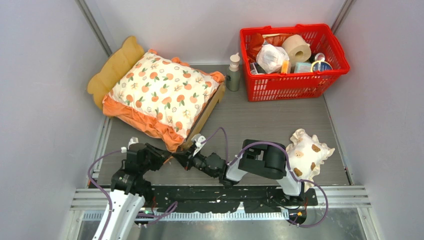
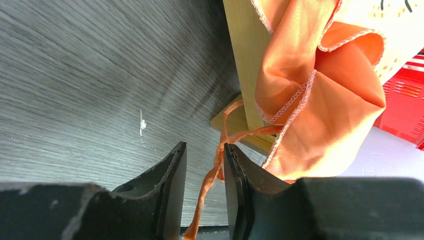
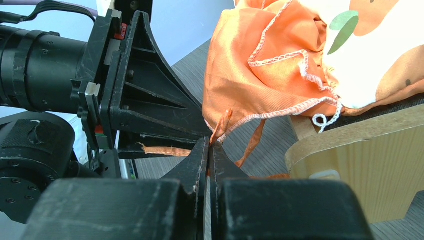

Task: Set up the pet bed
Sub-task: Tie the ropes to the bed frame.

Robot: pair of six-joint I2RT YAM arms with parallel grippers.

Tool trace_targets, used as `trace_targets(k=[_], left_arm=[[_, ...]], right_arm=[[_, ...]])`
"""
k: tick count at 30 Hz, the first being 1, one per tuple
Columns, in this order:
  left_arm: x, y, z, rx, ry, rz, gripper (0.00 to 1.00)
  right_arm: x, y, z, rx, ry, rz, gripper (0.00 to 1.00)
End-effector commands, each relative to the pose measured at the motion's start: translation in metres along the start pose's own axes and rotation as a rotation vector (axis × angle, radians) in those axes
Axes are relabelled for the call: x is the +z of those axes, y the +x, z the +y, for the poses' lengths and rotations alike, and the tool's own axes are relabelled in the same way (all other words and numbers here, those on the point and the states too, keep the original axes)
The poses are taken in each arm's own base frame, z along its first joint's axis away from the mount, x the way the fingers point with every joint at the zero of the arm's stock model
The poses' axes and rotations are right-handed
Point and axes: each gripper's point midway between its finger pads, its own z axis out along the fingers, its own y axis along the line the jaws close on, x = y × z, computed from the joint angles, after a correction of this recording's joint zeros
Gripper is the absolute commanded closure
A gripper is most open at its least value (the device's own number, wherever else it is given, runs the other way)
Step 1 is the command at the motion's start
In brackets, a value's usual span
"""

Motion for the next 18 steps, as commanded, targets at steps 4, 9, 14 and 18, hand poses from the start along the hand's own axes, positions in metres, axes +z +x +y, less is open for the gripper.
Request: trace_targets(k=[4,9,14,18], left_arm=[[-0.012,-0.002,-0.011,0.032,0.017,0.003,0.60],[-0.018,0.003,-0.020,0.055,0.068,0.032,0.63],[-0.015,0.012,-0.023,0.042,0.101,0.078,0.70],[-0.013,0.014,-0.023,0.028,0.111,0.088,0.73]], right_arm=[[0.003,-0.019,0.005,0.030,-0.016,-0.064,0.95],[0.002,-0.019,0.005,0.028,-0.015,-0.063,0.95],[0.003,-0.020,0.004,0.031,-0.012,-0.070,0.95],[0.004,-0.021,0.005,0.034,-0.015,-0.073,0.95]])
